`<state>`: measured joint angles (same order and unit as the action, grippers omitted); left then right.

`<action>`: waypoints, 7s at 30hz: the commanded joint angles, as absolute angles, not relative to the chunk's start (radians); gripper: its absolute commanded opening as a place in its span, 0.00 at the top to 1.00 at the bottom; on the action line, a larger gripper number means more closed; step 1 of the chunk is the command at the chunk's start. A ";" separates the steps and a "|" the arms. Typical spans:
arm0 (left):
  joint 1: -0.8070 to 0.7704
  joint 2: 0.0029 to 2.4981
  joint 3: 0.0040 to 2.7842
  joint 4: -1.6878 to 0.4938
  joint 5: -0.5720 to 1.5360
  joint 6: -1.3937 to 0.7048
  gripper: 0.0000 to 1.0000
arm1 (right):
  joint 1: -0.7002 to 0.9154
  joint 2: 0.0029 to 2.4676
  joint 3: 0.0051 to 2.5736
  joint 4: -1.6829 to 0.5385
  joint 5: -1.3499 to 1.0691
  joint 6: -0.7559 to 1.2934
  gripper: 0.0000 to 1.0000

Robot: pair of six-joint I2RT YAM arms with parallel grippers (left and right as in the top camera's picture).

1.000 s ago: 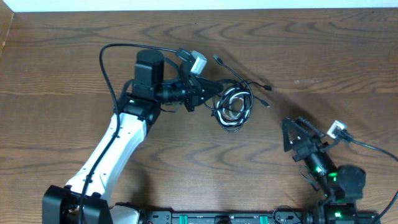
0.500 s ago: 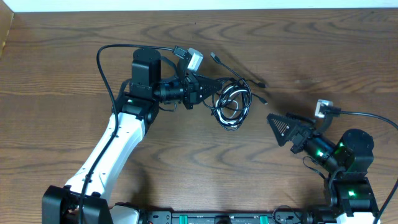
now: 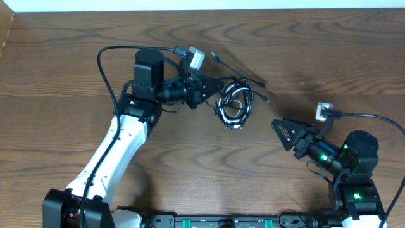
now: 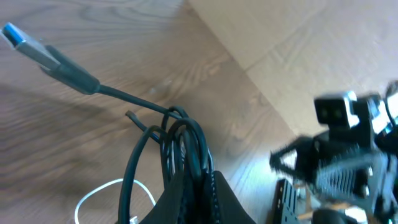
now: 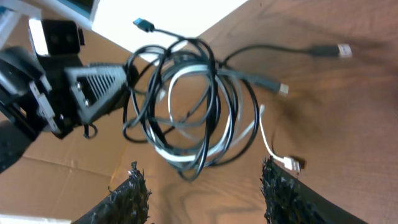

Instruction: Untangle cables

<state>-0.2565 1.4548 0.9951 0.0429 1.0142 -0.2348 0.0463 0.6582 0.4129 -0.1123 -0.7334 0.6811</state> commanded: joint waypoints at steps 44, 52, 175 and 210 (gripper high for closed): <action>-0.315 1.442 1.005 0.052 0.957 -0.504 0.93 | 0.336 1.189 0.425 0.295 -0.626 1.162 0.89; -0.320 1.442 1.005 0.122 0.960 -0.541 0.93 | 0.350 1.240 0.425 0.234 -0.545 1.142 0.99; -0.587 1.741 0.965 -0.041 0.116 -1.188 0.92 | -0.130 1.030 0.425 -0.012 -0.844 0.542 0.99; -0.385 1.409 0.965 -0.036 0.566 -0.439 0.92 | 0.018 1.055 0.425 0.168 -0.987 0.455 0.52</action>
<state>-0.3836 1.4193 0.9707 -0.0433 0.4480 -0.4622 -0.0383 1.0340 0.4229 0.1642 -0.9489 0.4808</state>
